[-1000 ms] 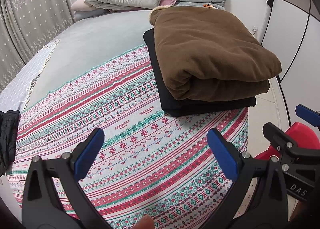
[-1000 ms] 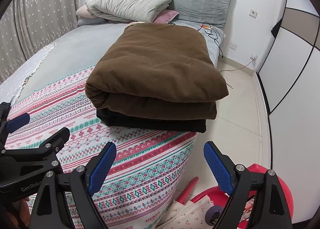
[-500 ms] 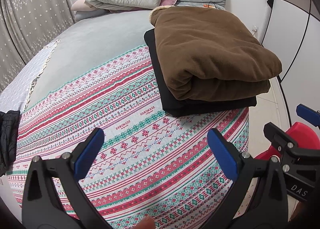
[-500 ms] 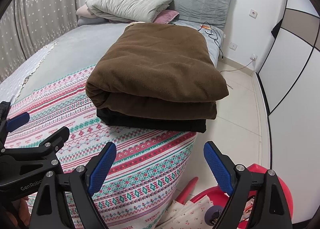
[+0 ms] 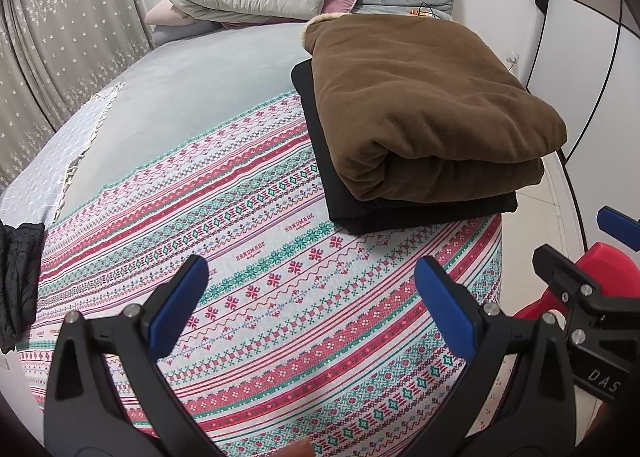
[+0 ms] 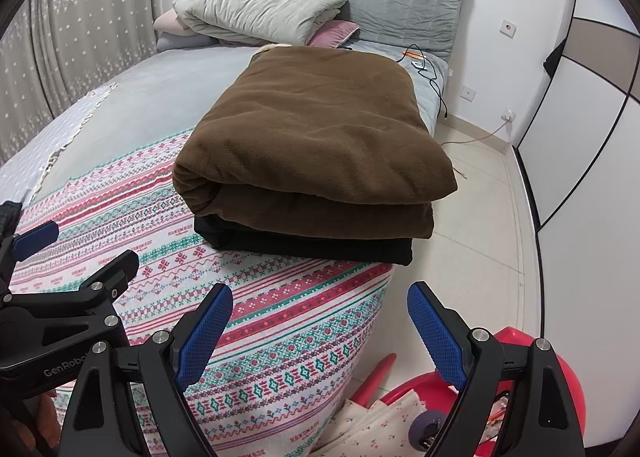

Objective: Fold large clothes

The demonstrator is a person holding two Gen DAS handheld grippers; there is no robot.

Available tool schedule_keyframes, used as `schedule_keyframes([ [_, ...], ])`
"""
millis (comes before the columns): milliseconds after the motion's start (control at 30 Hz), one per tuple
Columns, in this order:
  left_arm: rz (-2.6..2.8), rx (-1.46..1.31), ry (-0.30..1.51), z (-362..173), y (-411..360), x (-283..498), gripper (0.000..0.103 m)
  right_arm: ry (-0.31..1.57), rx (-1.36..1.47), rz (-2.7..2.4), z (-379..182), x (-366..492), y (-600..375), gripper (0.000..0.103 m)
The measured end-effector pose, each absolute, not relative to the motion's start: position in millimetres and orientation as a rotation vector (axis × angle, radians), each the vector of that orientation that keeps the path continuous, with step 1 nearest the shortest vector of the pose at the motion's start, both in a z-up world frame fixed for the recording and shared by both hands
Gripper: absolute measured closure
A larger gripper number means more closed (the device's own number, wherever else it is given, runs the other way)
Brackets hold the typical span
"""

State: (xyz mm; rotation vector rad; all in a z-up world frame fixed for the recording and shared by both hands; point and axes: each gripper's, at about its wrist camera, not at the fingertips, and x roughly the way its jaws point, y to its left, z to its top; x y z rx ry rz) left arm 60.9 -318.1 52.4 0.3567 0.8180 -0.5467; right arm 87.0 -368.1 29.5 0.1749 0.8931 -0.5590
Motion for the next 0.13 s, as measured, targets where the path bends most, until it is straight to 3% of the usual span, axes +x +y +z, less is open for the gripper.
schedule_keyframes([
  [133, -0.550, 0.355, 0.837, 52.0, -317.2, 64.5, 0.001, 0.884, 0.180, -0.544, 32.6, 85.7, -367.0, 0.013],
])
